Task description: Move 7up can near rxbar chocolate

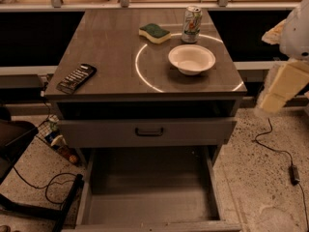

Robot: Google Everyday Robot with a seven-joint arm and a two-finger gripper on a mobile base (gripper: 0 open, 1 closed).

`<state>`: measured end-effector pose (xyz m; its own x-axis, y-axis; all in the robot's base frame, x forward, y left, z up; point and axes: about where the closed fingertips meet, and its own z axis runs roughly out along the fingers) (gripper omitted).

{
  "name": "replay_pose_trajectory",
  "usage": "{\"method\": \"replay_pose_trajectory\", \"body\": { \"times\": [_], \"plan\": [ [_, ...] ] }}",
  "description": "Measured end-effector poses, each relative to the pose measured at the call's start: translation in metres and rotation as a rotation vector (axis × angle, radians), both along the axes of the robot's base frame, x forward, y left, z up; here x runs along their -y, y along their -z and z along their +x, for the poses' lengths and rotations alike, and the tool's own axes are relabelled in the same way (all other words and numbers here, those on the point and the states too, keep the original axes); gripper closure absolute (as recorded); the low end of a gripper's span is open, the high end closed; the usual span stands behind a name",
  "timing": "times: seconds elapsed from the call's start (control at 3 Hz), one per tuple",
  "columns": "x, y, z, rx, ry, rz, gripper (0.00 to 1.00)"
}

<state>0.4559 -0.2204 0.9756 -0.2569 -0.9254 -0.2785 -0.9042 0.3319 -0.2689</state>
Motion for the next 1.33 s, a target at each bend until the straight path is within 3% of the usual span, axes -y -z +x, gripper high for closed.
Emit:
{"method": "replay_pose_trajectory", "body": {
  "times": [0.33, 0.67, 1.0, 1.33],
  "plan": [
    [0.020, 0.024, 0.041, 0.053, 0.136, 0.229, 0.00],
    [0.023, 0.018, 0.122, 0.197, 0.254, 0.582, 0.00],
    [0.031, -0.017, 0.177, 0.368, 0.295, 0.721, 0.00],
    [0.038, -0.030, 0.192, 0.437, 0.323, 0.739, 0.00]
  ]
}}
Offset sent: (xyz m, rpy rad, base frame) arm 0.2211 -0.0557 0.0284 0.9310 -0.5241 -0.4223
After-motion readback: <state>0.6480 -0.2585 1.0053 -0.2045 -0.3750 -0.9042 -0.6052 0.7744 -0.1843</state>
